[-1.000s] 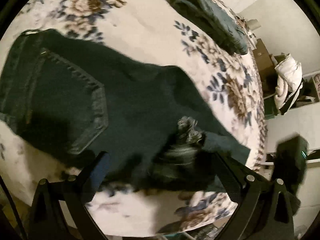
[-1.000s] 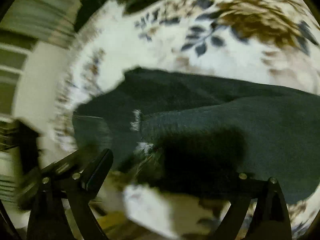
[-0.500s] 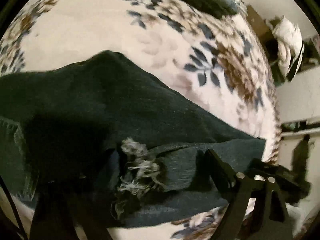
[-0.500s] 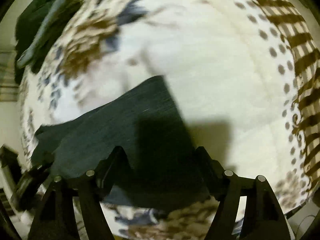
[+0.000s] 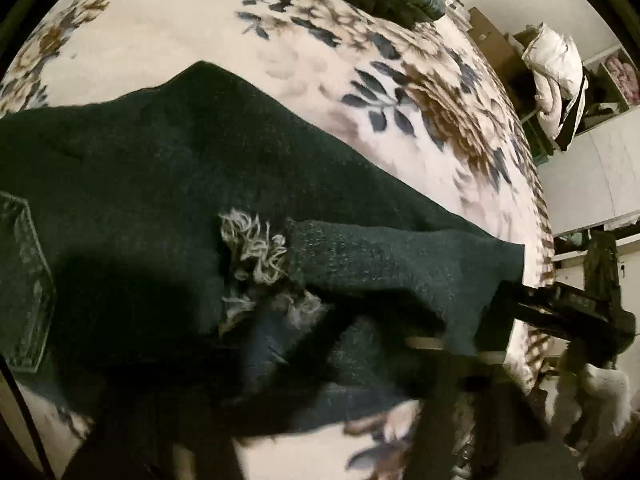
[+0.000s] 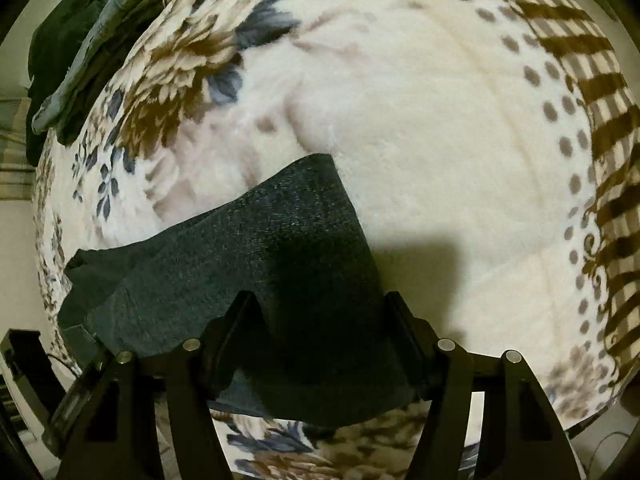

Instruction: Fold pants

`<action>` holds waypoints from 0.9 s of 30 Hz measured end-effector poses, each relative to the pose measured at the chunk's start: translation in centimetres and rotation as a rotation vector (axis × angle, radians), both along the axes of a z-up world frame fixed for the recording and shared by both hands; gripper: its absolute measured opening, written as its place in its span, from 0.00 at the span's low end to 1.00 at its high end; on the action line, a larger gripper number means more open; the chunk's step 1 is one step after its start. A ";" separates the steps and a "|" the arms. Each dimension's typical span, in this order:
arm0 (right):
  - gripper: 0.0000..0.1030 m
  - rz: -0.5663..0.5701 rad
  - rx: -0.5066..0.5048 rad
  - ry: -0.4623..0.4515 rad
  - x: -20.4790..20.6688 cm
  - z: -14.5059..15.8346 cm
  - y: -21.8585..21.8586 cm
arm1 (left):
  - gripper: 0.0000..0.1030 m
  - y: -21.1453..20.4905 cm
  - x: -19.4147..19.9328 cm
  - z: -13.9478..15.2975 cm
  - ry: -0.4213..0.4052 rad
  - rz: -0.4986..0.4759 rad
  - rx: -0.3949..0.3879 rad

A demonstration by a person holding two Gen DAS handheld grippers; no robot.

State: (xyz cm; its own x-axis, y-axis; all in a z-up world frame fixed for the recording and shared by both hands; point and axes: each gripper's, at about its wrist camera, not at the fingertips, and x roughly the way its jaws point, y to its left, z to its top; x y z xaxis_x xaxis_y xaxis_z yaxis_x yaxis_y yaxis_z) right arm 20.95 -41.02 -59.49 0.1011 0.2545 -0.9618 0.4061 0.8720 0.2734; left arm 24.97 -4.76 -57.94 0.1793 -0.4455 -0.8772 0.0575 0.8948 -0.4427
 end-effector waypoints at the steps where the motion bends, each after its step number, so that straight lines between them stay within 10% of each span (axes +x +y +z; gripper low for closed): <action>1: 0.66 0.004 -0.003 0.001 0.0 0.0 -0.1 | 0.00 0.3 -0.3 0.0 0.008 -0.004 -0.016; 12: 0.66 0.004 -0.016 0.016 0.5 -0.5 0.4 | 0.07 7.1 -4.2 2.3 0.057 0.162 -0.043; 17: 0.67 -0.025 0.004 0.022 0.4 -0.1 0.0 | 0.59 6.5 -1.7 2.9 0.052 0.194 -0.150; 21: 0.67 -0.052 -0.005 0.009 0.1 1.1 0.1 | 0.59 5.7 -0.2 2.1 0.076 0.215 -0.123; 27: 0.67 -0.056 0.045 -0.056 -0.8 3.7 2.5 | 0.59 14.5 -4.6 2.7 0.035 0.539 -0.129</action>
State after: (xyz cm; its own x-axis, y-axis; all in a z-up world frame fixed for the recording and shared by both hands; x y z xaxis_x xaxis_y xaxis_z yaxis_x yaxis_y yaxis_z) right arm 20.15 -38.57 -55.82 0.1694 0.2894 -0.9421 0.4373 0.8346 0.3349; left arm 20.38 9.74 -55.24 0.3836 -0.4030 -0.8309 -0.4098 0.7321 -0.5442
